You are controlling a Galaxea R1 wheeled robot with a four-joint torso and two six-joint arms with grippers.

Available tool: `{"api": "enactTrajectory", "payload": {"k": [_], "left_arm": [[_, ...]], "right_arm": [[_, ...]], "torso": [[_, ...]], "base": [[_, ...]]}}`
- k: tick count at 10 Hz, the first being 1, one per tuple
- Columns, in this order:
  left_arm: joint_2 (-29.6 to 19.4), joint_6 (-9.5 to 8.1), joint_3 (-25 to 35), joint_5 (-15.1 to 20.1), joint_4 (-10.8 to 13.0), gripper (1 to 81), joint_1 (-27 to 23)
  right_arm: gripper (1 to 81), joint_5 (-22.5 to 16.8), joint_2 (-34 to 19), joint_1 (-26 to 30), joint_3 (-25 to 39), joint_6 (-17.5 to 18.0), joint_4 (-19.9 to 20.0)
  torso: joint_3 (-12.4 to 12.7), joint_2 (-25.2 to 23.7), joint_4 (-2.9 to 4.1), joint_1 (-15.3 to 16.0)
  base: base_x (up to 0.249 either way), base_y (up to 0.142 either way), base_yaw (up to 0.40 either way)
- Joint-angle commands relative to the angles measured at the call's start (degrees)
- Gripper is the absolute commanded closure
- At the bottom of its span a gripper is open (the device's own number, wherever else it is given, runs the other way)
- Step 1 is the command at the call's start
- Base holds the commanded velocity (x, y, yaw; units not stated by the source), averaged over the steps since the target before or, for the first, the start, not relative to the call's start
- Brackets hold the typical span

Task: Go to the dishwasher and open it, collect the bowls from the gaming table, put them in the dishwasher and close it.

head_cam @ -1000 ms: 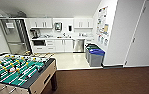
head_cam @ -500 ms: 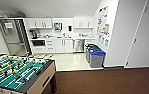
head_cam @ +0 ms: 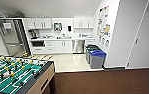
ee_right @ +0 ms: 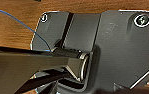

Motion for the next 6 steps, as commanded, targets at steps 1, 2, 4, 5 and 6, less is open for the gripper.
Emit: {"api": "enactTrajectory", "payload": {"k": [1,2,4,5,6], "left_arm": [[-0.05,0.08,0.45,2.84,0.36,1.0,-3.18],[0.04,0.08,0.45,2.84,0.36,1.0,-3.18],[0.04,0.16,0.45,2.84,0.36,1.0,-3.18],[0.13,0.08,0.54,2.84,0.36,1.0,-3.18],[0.22,0.17,0.54,2.84,0.36,1.0,-3.18]], "right_arm": [[1.0,-2.91,-0.33,2.29,0.46,-0.17,-0.72],[1.0,-2.91,-0.33,2.29,0.46,-0.17,-0.72],[1.0,-2.91,-0.24,2.29,0.46,-0.17,-0.81],[1.0,-2.91,-0.24,2.20,0.46,-0.18,-0.81],[1.0,-2.91,-0.24,2.20,0.46,-0.17,-0.81]], "torso": [[0.00,0.00,0.00,0.00],[0.00,0.00,0.00,0.00],[0.00,0.00,0.00,0.00],[0.00,0.00,0.00,0.00],[0.00,0.00,0.00,0.00]], "base": [[0.110,0.000,0.000],[0.110,0.000,0.000],[0.110,0.000,0.000],[0.110,0.000,0.000],[0.112,0.000,0.000]]}}
